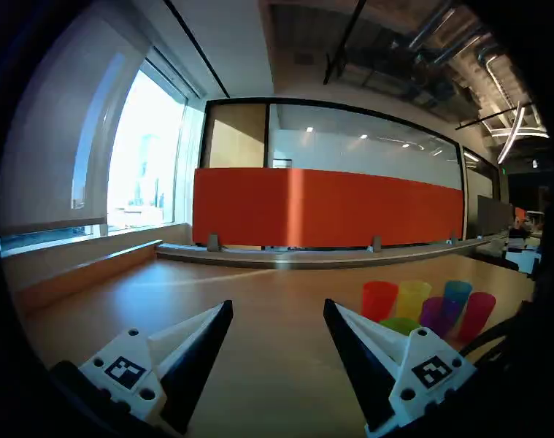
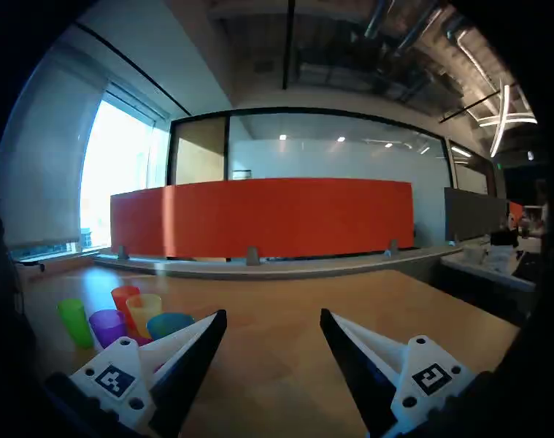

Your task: Pour water

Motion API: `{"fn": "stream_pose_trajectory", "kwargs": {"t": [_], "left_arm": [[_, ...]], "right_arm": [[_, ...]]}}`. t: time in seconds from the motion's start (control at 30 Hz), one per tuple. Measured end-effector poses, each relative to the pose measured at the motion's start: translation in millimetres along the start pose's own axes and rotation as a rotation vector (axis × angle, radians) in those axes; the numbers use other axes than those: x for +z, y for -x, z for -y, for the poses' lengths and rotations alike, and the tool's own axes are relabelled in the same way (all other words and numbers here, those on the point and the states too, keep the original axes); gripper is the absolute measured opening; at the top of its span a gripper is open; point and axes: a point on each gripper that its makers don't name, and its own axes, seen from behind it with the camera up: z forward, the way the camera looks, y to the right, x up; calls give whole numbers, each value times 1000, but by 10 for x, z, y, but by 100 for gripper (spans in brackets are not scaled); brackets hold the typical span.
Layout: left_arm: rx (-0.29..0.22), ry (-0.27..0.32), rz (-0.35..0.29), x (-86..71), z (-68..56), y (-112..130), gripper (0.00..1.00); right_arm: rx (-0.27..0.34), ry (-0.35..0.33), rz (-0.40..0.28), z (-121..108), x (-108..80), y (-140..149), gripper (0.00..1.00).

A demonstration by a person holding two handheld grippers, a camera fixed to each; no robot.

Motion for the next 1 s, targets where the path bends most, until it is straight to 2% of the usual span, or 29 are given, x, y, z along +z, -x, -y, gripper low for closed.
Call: {"fn": "stream_pose_trajectory", "kwargs": {"t": [0.27,0.57,0.77,1.0], "left_arm": [[4,27,-19,29,-85,-428,92],[0,79,-25,63,-229,-972,92],[18,108,-50,64,-326,-1360,92],[8,130,-36,90,-380,-1536,92]], "right_arm": [[-46,-22,18,16,95,-162,99],[-38,-48,18,50,152,-673,99],[-33,-79,20,116,158,-1008,99],[-30,-107,18,169,175,-1234,99]]}}
